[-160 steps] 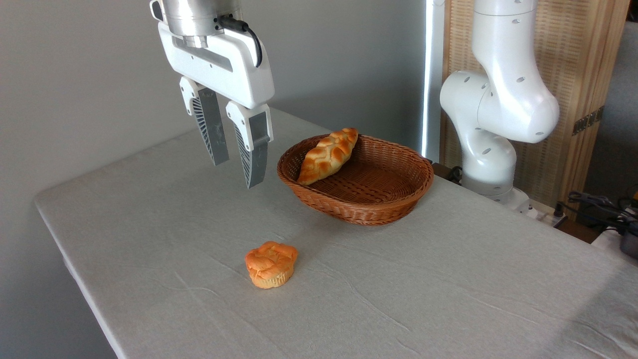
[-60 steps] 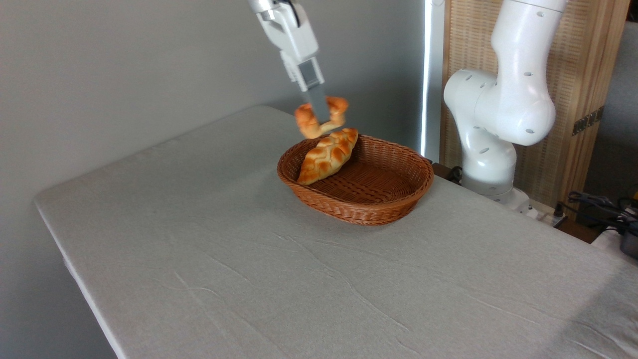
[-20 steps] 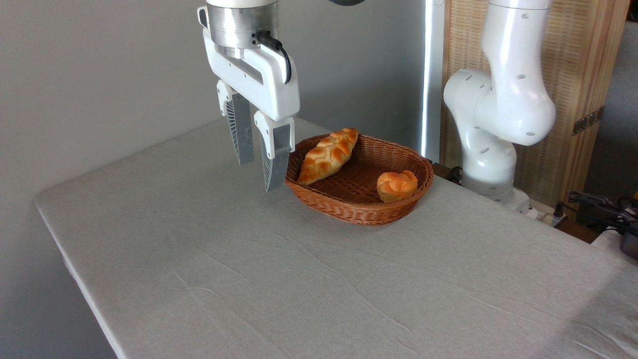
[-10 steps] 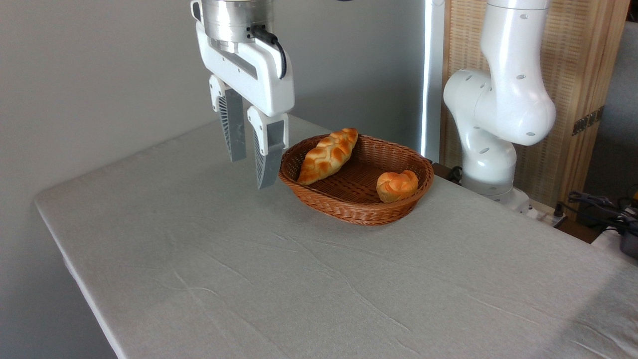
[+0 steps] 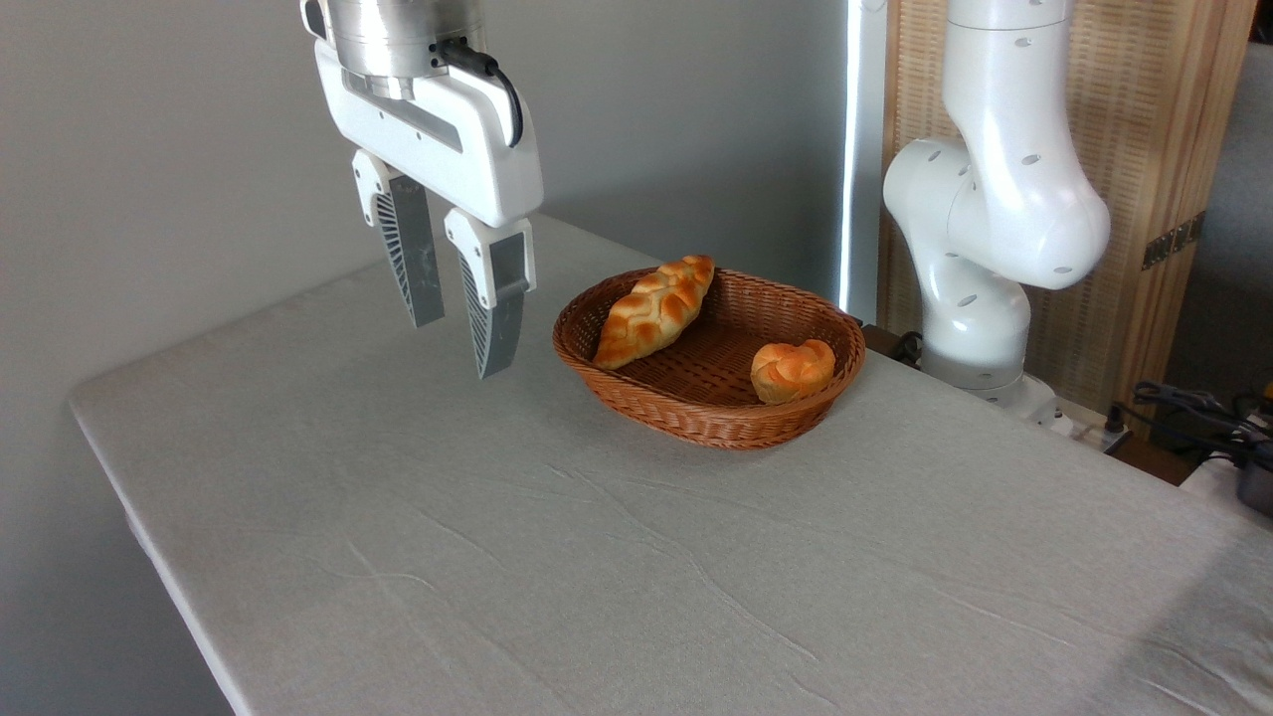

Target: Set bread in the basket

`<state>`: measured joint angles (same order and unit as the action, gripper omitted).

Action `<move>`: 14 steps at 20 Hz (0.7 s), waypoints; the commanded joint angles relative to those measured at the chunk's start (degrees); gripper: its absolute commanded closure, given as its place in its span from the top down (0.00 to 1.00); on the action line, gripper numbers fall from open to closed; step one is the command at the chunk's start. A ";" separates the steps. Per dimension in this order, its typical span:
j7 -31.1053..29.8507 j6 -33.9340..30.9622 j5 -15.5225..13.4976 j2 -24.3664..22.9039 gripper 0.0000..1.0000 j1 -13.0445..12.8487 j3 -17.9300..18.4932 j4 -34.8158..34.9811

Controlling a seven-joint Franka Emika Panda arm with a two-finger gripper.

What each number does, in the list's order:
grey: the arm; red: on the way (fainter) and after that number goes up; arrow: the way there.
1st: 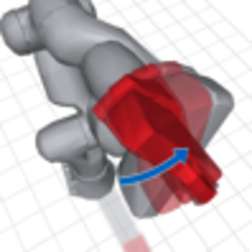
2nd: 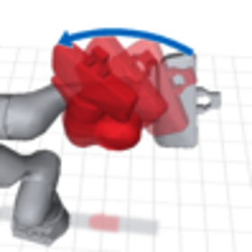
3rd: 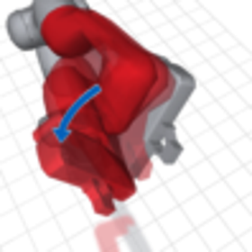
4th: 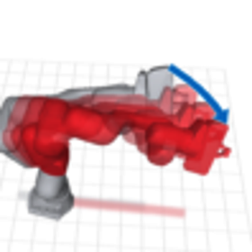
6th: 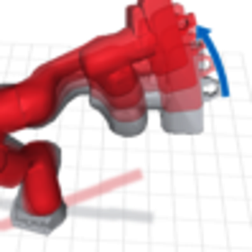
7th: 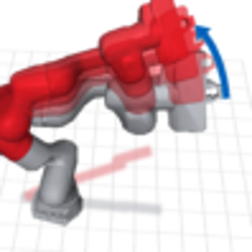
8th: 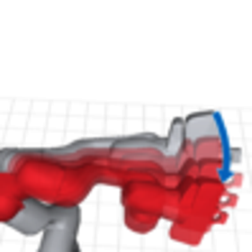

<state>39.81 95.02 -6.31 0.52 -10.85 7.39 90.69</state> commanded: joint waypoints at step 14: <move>-0.25 -4.75 1.99 0.36 1.00 5.93 -6.43 -1.48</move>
<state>39.88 92.70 -6.35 0.54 -5.23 1.73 90.39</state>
